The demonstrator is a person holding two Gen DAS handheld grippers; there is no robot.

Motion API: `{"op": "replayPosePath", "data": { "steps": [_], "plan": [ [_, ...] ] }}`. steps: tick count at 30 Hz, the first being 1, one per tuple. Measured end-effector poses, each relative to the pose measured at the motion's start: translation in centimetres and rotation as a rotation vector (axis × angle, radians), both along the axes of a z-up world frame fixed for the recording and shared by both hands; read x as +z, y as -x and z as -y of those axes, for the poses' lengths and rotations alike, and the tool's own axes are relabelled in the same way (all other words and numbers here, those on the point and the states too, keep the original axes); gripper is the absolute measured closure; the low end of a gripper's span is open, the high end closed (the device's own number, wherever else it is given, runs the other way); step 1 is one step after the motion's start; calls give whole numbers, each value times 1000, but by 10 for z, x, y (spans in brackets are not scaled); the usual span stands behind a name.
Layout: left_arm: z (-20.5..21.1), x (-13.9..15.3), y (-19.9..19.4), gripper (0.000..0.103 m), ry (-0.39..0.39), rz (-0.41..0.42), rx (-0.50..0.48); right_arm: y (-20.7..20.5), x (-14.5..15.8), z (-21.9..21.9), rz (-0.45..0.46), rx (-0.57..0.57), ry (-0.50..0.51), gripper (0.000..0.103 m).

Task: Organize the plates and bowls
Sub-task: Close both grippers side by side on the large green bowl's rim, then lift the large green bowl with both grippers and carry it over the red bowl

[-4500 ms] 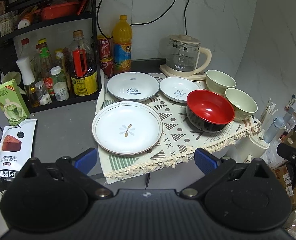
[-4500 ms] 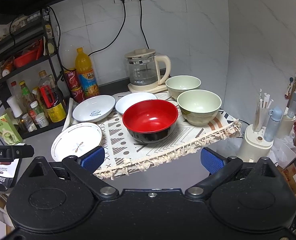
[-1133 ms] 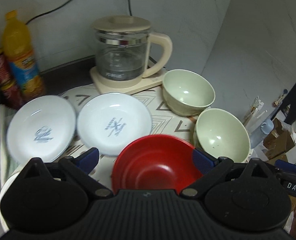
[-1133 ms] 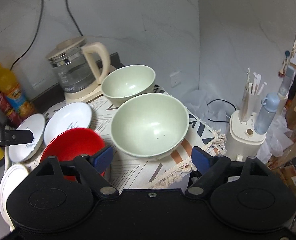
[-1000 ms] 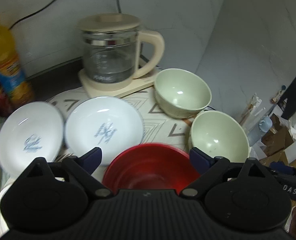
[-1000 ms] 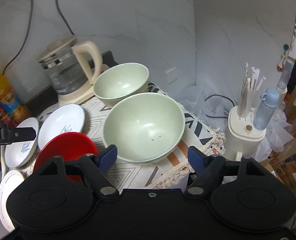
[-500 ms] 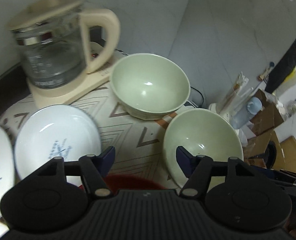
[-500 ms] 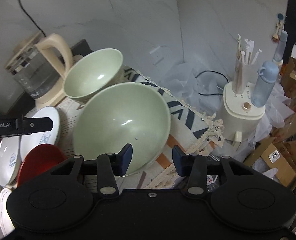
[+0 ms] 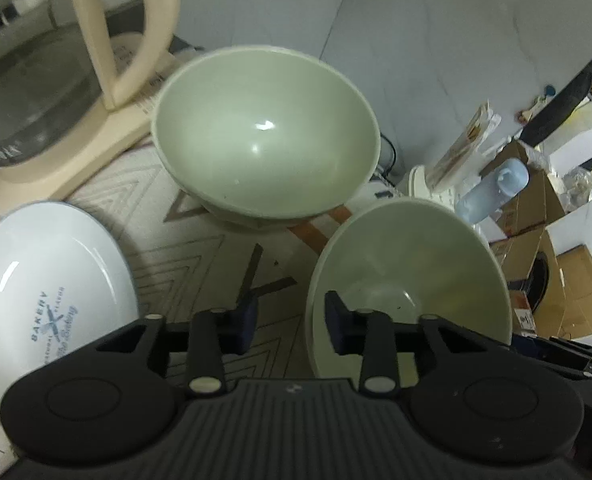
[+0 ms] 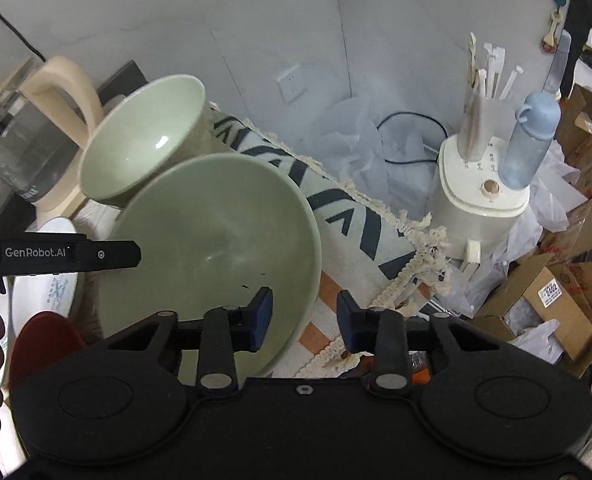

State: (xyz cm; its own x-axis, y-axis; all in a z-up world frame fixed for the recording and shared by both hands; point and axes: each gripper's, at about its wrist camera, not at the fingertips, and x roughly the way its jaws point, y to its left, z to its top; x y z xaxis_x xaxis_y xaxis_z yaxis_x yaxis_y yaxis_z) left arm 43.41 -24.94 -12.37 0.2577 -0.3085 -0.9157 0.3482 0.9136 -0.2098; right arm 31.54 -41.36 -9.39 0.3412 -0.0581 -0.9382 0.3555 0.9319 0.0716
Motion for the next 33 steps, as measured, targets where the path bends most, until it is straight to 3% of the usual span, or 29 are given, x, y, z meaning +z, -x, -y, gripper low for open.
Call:
{"op": "replayPosePath", "data": {
  "steps": [6,8,12,21,33],
  "plan": [
    [11,-17,-3,88,17,-57,-34,-5,-14,2,-34,-15,-13,85],
    [15,-17,0,88,8,-45,-38,-4,-16,1,-30,-10,-24,91],
    [14,-12,5,88,17,-35,-32,-2,-9,-2,-18,-12,-26,91],
    [4,28,28,88,32,65,35,4,20,-5,94,36,-14,91],
    [-30,82,68,88,48,176,178,16,64,-29,212,198,-16,91]
  ]
}}
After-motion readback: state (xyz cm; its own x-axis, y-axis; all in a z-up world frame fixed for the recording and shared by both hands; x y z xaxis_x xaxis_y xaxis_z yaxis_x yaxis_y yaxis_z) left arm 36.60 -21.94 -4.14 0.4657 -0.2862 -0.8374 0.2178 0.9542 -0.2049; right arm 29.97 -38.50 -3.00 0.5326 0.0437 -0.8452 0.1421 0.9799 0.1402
